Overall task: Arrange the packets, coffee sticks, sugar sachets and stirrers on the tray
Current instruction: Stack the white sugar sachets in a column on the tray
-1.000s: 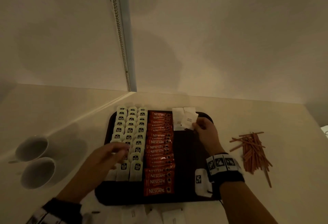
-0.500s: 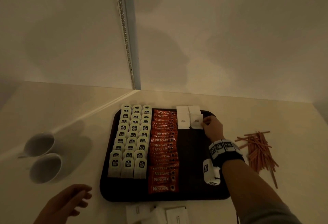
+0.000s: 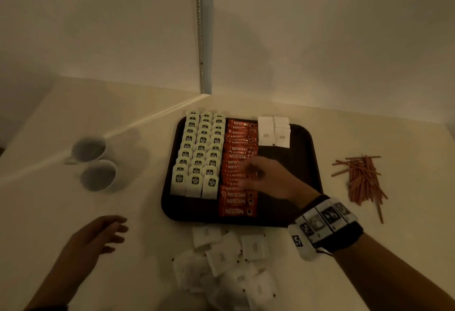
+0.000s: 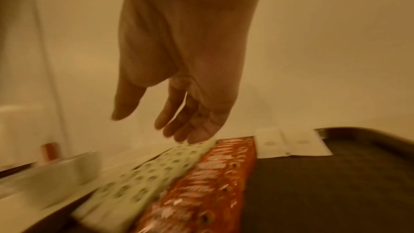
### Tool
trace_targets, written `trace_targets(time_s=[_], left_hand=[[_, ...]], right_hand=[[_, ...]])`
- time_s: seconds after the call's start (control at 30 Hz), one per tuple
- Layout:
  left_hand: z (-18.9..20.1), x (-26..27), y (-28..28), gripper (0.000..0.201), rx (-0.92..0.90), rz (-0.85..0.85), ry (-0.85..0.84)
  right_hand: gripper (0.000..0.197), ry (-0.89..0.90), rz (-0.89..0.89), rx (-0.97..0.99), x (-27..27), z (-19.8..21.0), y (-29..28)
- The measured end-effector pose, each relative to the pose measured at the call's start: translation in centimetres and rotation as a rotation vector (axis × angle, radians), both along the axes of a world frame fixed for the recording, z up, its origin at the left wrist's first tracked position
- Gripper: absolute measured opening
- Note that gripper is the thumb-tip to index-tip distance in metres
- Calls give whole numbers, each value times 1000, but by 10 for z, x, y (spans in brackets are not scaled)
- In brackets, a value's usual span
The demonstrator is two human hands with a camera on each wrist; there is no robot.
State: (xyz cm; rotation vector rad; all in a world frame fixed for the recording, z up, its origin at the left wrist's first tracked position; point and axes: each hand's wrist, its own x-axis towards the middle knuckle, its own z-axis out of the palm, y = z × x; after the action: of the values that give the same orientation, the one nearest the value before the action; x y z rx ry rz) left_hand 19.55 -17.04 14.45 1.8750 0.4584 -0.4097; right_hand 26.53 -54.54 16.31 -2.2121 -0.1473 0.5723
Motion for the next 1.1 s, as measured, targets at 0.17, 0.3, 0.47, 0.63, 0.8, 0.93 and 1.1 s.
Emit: trace_targets(time_s=[0.17, 0.3, 0.47, 0.63, 0.8, 0.93, 1.1], left_hand=[[-4, -34, 17, 20, -21, 24, 17], [-13, -58, 32, 20, -40, 32, 24], [-19, -75, 44, 20, -63, 47, 24], [-22, -80, 52, 19, -81, 37, 6], [-21, -80, 54, 20, -90, 26, -29], [-19, -78, 54, 20, -101, 20, -43], [-18, -75, 54, 20, -113, 24, -61]], right_hand=[[71, 82, 447, -343, -74, -9, 56], [103, 52, 490, -598, -117, -37, 80], [113, 28, 424, -671, -128, -57, 87], [100, 19, 369, -606, -116, -59, 85], [82, 53, 316, -554, -106, -55, 82], [69, 73, 321, -537, -104, -51, 82], [92, 90, 383, -670, -108, -52, 83]])
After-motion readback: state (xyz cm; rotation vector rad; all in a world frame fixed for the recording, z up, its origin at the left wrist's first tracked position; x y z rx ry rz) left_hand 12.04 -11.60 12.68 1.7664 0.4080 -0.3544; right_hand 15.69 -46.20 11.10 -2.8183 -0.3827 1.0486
